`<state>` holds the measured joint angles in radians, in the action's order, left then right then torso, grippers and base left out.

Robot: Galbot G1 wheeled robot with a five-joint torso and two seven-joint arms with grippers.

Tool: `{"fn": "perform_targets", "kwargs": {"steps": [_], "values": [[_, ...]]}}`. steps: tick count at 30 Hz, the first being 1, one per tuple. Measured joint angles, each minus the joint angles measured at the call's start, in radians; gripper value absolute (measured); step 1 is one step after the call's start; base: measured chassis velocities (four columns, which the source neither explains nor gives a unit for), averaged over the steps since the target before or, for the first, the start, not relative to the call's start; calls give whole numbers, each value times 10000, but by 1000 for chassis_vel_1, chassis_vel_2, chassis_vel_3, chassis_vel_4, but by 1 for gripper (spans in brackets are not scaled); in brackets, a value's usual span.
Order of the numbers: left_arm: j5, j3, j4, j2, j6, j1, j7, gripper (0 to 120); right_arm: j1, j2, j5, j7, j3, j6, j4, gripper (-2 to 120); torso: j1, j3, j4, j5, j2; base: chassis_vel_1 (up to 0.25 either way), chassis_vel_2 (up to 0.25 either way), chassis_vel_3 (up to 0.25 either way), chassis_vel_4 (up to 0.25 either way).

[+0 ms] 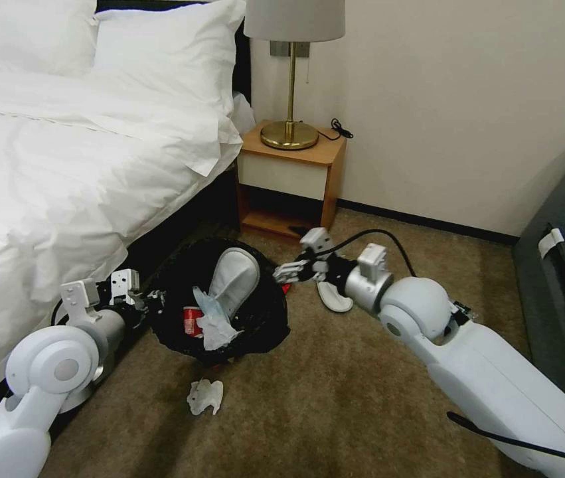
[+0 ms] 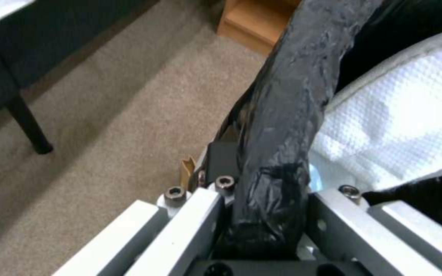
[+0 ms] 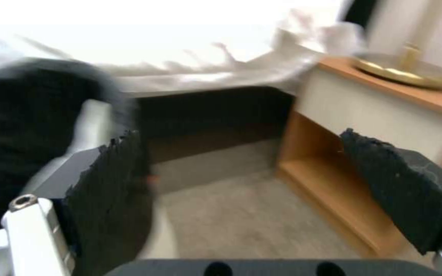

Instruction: Pick up the trash bin, then pick up the garbage on the floor and place it into the trash bin.

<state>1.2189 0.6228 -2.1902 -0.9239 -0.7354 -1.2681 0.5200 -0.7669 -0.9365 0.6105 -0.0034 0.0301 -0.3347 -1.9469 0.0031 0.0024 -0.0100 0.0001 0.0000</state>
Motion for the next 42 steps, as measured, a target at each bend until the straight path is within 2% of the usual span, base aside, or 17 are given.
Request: {"fn": "perform_targets", "kwargs": {"steps": [2,6,8,14,16,18,23,42], "values": [[-41,144,-260,-43,0,-196,-2,2,-495,-7,19,608,-210,359,177,100,0,0,1,0,0,0,0,0,0],[-43,223,-454,-59,0,-291,12,2,-955,-57,18,901,-362,589,223,100,0,0,0,1,1,0,0,0,0],[-91,307,-555,-46,0,-319,27,2,-1725,-85,-76,1096,-784,714,141,100,0,0,2,0,0,0,0,0,0],[-145,497,-564,-14,0,-305,-17,2,-2734,-93,-267,1099,-1537,843,-91,100,0,0,-2,-1,0,0,0,0,0],[-312,711,-518,21,0,-351,-157,2,-3662,-101,-345,1056,-2236,973,-306,100,0,-1,0,0,1,0,0,0,0],[-329,736,-508,23,0,-359,-168,2,-3840,-103,-361,1030,-2364,997,-347,100,0,0,0,0,0,0,0,0,0],[-436,824,-480,84,0,-382,-214,2,-5277,-219,-771,726,-3144,1212,-604,100,-1,-1,-2,0,0,0,0,0,0],[-693,785,-591,57,0,-580,-470,2,-5842,-256,-1076,518,-3472,1233,-573,100,0,1,0,-1,1,-3,13,12,-3]]}}
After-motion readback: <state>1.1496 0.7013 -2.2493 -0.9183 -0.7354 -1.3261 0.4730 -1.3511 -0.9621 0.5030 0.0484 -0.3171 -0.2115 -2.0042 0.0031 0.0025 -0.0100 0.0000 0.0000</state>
